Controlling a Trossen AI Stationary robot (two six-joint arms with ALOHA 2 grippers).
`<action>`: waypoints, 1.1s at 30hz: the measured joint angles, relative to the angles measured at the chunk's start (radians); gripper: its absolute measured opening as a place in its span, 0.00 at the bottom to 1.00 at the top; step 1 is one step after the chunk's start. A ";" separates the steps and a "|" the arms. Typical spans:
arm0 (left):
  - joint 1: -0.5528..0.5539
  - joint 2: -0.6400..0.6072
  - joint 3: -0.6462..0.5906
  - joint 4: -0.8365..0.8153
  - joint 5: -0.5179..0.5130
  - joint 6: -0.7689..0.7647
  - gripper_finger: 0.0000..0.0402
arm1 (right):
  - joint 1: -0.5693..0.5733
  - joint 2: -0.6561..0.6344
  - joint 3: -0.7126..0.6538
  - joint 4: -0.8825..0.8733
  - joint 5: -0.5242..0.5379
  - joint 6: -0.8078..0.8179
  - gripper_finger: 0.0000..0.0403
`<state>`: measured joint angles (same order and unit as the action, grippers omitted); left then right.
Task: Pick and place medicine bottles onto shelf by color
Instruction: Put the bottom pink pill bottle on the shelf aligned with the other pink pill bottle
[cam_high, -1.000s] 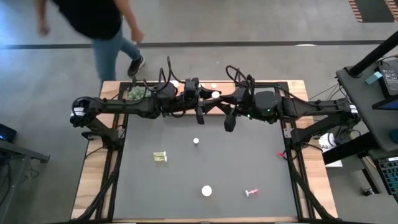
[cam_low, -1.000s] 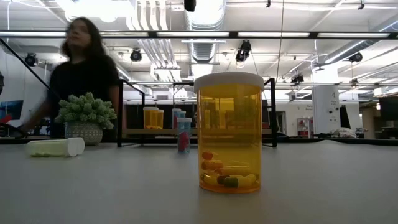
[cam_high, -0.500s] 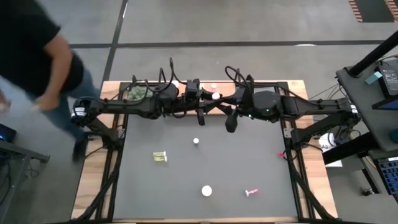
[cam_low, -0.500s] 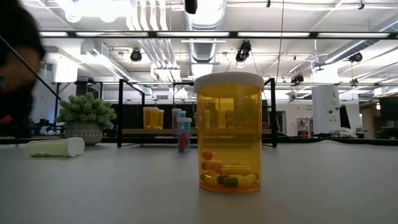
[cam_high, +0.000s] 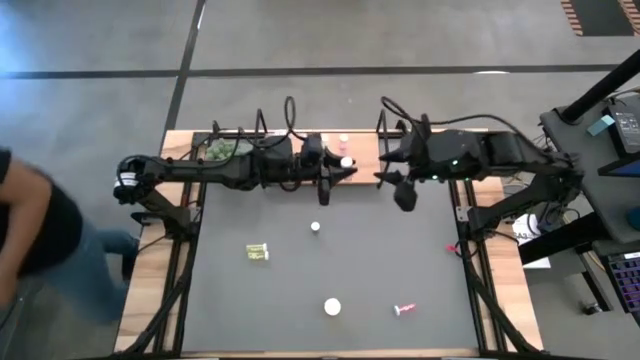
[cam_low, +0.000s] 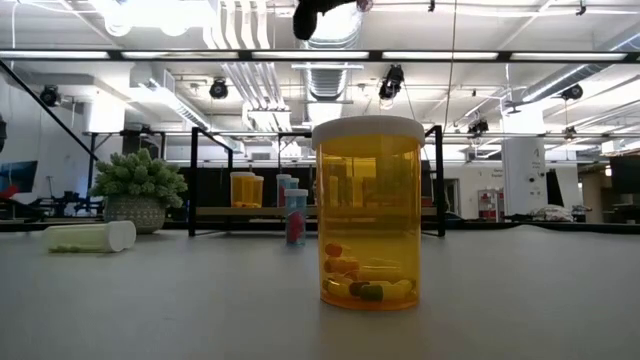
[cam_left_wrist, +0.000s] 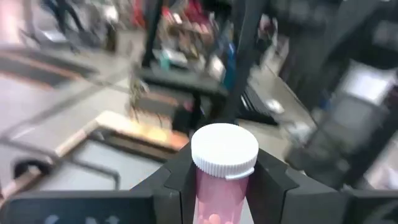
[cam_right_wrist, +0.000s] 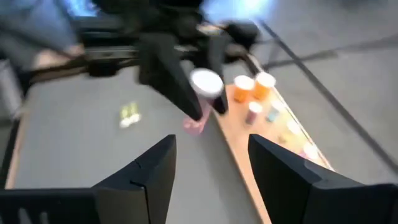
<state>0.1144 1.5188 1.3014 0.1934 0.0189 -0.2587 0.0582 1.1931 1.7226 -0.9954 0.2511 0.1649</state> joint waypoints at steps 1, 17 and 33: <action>0.000 0.000 0.000 -0.030 0.032 -0.003 0.23 | 0.000 0.000 0.014 -0.010 -0.040 -0.052 0.47; -0.059 0.000 0.000 -0.125 0.633 -0.027 0.23 | 0.001 0.158 0.050 -0.010 -0.471 -0.428 0.40; -0.116 0.049 0.005 -0.087 0.609 -0.070 0.23 | 0.029 0.379 0.308 -0.085 -0.602 -0.577 0.40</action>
<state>-0.0017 1.5680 1.3065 0.1068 0.6279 -0.3286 0.0875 1.5725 2.0305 -1.0806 -0.3505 -0.4124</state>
